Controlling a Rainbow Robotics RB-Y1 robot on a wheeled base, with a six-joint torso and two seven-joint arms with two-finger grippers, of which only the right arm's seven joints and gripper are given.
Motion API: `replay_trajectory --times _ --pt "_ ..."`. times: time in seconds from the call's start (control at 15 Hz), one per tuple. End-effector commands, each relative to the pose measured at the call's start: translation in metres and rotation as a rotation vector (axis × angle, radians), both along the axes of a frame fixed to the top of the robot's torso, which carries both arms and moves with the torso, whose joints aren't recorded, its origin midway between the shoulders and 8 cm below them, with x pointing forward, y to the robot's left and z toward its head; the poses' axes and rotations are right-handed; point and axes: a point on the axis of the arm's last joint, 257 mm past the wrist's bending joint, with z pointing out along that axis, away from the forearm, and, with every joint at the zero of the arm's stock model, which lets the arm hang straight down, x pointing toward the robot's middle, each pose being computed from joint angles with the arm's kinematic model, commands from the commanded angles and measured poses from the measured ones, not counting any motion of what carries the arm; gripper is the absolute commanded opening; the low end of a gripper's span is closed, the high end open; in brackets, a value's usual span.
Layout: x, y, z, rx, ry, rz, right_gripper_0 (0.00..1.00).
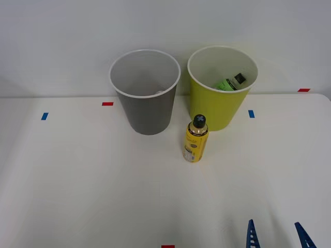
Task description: Put cans in the gray bin, plastic bottles in the light green bin
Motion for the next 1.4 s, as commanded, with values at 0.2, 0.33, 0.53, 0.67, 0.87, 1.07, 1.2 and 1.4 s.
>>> replay_trajectory --times 0.2,0.33,0.53,0.67,0.87,1.07,1.2,1.4 --pt "0.0 0.0 0.0 0.0 0.0 0.0 1.0" --pt "0.0 0.0 0.0 0.0 0.0 0.0 1.0" --pt "0.0 0.0 0.0 0.0 0.0 0.0 1.0" --pt "0.0 0.0 0.0 0.0 0.0 0.0 1.0" --pt "0.0 0.0 0.0 0.0 0.0 0.0 1.0" --pt "0.0 0.0 0.0 0.0 0.0 0.0 1.0" --pt "0.0 0.0 0.0 0.0 0.0 0.0 1.0" --pt "0.0 0.0 0.0 0.0 0.0 0.0 1.0"
